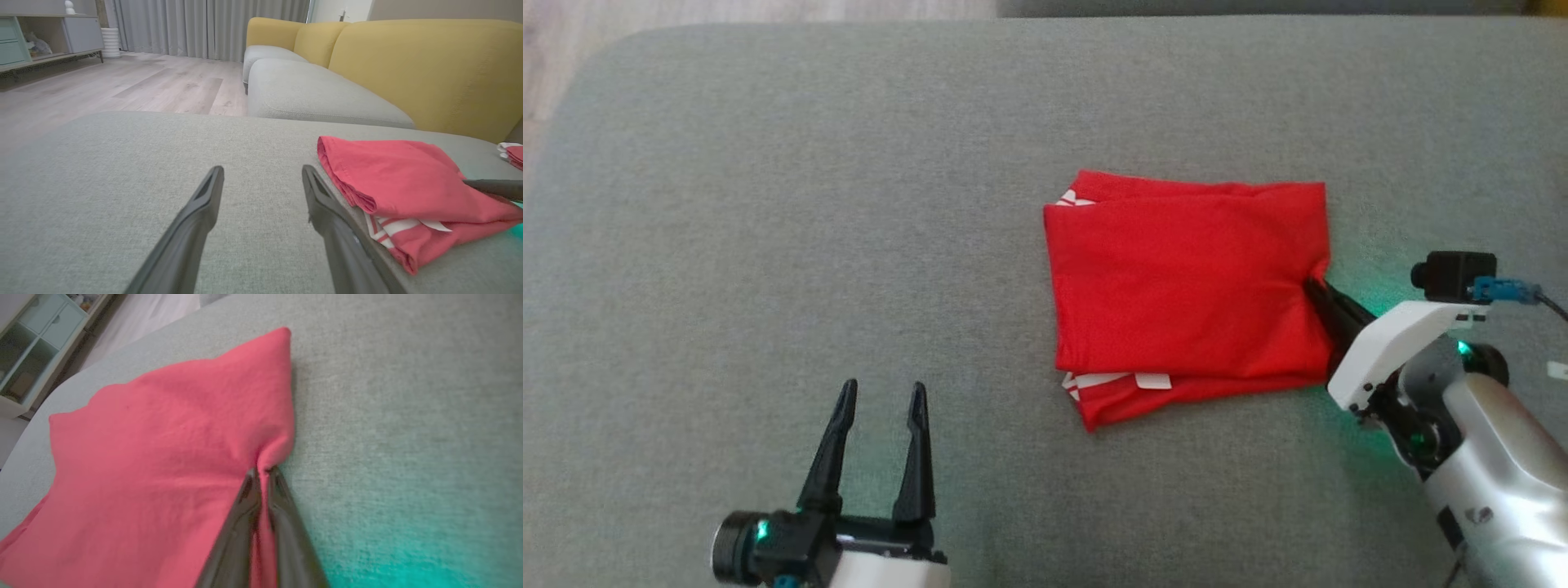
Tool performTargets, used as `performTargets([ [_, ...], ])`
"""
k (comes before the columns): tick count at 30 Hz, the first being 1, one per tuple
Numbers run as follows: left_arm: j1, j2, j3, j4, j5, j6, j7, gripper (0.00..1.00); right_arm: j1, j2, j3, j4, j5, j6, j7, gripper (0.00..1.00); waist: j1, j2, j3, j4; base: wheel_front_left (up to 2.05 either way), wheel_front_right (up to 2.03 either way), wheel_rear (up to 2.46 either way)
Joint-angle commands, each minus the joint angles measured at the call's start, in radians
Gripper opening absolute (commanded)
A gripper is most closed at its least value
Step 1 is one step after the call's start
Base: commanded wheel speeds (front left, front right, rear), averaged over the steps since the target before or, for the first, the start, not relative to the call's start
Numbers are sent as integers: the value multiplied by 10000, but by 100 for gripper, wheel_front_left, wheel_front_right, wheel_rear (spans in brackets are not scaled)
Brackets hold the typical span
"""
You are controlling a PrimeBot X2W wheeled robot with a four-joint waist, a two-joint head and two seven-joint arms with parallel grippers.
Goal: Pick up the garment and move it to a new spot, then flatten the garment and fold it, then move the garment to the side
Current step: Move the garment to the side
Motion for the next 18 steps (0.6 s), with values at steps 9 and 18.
performTargets([
  [9, -882, -57, 355, -514, 245, -2, -80, 100, -1117, -1993, 428, -1385, -4, -7, -715, 0, -1, 0, 1174, -1392, 0, 0, 0],
  [18, -1751, -57, 576, -423, 645, -339, -80, 100, -1589, -4153, -895, -2727, -367, -7, -316, 0, -1, 0, 2259, -2437, 0, 0, 0],
])
